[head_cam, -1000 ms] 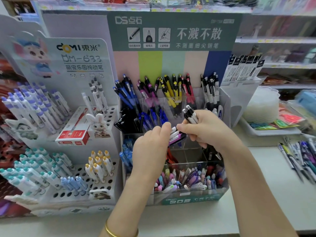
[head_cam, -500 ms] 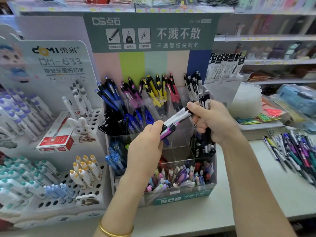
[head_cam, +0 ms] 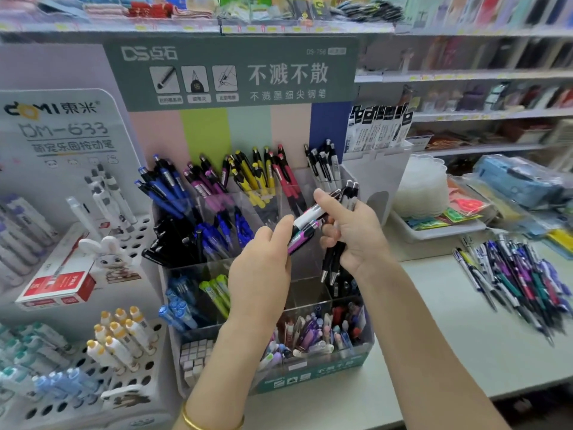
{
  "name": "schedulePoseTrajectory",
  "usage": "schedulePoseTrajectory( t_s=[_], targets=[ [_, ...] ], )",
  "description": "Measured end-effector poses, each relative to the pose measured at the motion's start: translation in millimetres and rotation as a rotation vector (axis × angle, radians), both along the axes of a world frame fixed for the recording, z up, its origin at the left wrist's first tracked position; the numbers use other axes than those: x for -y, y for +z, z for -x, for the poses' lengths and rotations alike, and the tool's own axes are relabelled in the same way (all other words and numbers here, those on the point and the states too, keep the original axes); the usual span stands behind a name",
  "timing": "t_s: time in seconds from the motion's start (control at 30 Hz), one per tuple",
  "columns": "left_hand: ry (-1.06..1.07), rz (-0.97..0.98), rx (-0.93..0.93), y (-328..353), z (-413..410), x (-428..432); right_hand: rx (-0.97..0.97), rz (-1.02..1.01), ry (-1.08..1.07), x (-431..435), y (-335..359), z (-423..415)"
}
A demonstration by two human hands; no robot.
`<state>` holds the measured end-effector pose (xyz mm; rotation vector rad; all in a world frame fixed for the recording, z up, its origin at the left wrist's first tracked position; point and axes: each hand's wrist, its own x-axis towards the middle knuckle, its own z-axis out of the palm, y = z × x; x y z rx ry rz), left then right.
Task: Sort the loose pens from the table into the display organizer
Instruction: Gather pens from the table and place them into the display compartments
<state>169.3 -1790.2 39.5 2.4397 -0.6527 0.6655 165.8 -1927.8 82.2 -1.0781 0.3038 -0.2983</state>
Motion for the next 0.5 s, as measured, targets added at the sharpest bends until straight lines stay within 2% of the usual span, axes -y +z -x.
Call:
schedulePoseTrajectory(
  t_s=[0.1, 0.3, 0.4, 0.5],
  targets=[
    [-0.012, 0.008, -0.015, 8, -5, 9, 0.08, 0.022, -0.084, 5, 6, -9],
    [-0.01, 0.105, -0.193, 25, -20, 17, 0.144, 0.071, -0.219, 38, 34, -32],
    [-0.055, 0.259, -0.316, 31, -28, 17, 0.151, 0.074, -0.293, 52, 45, -46],
    [-0.07, 0.422, -0.389, 37, -37, 18, 0.198, -0.007, -0.321, 63, 53, -61]
  ],
)
